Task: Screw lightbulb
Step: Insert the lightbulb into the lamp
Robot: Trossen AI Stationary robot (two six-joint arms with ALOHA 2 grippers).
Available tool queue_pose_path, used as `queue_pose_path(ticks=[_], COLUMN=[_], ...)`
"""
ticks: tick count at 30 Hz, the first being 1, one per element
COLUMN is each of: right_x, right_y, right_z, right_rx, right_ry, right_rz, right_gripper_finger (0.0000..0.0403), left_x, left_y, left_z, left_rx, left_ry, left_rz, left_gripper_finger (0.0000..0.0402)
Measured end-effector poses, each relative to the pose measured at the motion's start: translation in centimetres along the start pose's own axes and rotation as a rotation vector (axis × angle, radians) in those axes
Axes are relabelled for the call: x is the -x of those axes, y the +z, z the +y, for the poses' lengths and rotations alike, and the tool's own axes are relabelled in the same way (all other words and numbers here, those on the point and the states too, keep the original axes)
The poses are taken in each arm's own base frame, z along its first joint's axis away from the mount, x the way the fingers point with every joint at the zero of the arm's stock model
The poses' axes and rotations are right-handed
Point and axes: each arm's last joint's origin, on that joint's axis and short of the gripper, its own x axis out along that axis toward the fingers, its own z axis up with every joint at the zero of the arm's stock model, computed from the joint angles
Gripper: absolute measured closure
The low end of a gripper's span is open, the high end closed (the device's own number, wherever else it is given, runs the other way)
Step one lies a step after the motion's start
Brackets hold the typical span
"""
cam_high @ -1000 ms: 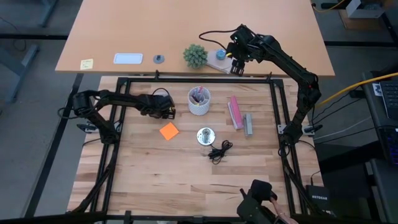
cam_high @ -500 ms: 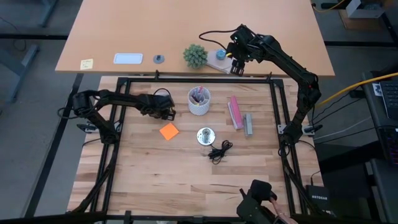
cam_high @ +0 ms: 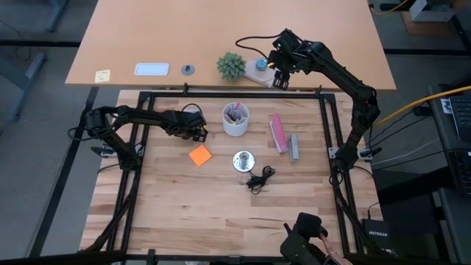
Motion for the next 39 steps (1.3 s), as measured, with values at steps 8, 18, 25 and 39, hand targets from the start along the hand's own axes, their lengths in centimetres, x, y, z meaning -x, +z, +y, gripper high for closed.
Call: queue_pose_path(ticks=[8,18,25,39], right_x=[0.0,0.0,0.0,0.0], right_y=[0.0,0.0,0.0,0.0], right_z=[0.0,0.0,0.0,0.0], right_rx=[0.0,0.0,0.0,-0.001], right_ry=[0.0,0.0,0.0,-0.002], right_rz=[-0.001,-0.001,-0.001,-0.004], right_gripper_finger=[0.0203,0.0203,0.0203,0.0203], left_x=[0.0,-0.4,-0.7,-2.7], left_y=[1.0,3.0,4.2,3.8], left_z=[-0.8,0.5,1.3,1.3], left_rx=[0.035,0.189,0.219,0.212], left_ry=[-0.045,-0.016,-0.013,0.05], left_rz=[-0.134,-0.212,-0.237,-0.2], left_gripper_finger=[0.0171,0.0172,0.0172,0.0195])
